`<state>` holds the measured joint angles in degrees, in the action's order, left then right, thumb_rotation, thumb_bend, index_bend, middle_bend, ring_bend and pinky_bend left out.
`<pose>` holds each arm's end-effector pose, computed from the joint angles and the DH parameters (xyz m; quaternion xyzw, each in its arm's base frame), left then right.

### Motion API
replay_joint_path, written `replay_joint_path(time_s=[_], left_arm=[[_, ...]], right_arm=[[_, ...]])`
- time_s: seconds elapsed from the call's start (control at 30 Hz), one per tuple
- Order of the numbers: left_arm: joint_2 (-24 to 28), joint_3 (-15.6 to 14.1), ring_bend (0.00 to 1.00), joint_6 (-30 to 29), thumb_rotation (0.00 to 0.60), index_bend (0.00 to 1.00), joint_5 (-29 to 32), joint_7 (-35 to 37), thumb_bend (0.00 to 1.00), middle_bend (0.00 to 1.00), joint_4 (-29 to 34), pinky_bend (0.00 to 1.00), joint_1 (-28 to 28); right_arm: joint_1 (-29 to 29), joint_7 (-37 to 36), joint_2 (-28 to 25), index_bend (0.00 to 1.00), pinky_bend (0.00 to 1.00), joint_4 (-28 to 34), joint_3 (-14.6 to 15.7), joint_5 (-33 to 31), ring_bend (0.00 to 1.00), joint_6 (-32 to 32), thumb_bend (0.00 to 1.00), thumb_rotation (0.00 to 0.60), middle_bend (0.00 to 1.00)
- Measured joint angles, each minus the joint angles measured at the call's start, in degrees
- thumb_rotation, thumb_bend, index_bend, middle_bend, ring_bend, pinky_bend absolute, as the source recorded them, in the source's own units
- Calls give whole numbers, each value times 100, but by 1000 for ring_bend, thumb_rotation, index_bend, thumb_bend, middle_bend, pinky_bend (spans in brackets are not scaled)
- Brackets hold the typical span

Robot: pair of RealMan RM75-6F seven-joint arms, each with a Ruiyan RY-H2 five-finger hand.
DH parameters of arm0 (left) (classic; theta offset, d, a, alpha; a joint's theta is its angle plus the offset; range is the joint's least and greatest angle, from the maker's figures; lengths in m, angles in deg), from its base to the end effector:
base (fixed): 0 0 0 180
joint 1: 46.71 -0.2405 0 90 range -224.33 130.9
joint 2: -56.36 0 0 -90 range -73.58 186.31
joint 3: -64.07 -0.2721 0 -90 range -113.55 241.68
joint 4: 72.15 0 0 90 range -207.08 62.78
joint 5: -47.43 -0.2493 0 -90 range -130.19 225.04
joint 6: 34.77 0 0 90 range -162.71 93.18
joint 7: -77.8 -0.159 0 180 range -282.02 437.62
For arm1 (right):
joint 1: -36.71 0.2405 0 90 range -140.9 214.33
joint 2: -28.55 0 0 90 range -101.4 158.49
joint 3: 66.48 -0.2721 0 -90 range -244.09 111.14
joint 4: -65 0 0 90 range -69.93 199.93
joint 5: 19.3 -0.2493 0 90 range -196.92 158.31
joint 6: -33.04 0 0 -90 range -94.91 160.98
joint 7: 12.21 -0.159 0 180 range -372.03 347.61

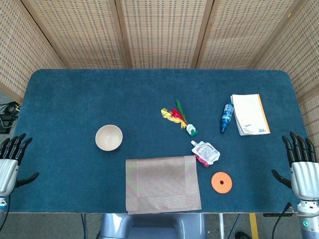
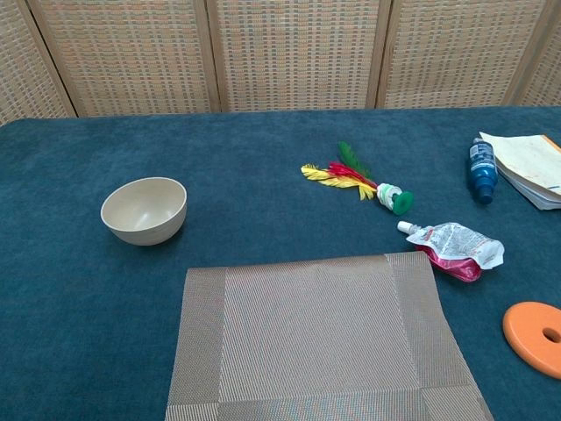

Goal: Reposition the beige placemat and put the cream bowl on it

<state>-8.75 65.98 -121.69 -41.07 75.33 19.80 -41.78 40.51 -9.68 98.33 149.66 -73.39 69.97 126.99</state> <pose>-0.3332 0.1966 0.1241 -0.6105 -0.3631 -0.3926 0.5842 -0.3397 -0.2090 0.1399 0.5698 -0.2923 0.4343 0.6335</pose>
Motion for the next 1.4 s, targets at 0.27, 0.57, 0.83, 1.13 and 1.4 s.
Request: replay_joint_path(time_s=[0.27,0.57,0.83,1.13,1.4], left_arm=[[-9,-24,0,2,600,0,-14,-41,0,0,-4,0,0],[-172,53,0,757,600,0,-51,0,0,0,-223,0,521],[-618,448,0,2109,600,0,395,-632,0,0,-360,0,1564],[-1373,616,0,3022,600,188,894,-1257,0,0,-771,0,2269],[-1917,576,0,3325,600,351,1156,-1544,143,0,-1309,0,2614]], right_arm=[[2,54,-44,0,0,60,35,-44,0,-113,0,600,0],[73,40,-39,0,0,39,-1,-262,0,-382,0,600,0],[163,146,34,0,0,-41,-124,-554,0,-586,0,600,0],[194,270,70,0,0,-103,-173,-794,0,-749,0,600,0],[211,261,82,0,0,-149,-182,-873,0,-823,0,600,0]])
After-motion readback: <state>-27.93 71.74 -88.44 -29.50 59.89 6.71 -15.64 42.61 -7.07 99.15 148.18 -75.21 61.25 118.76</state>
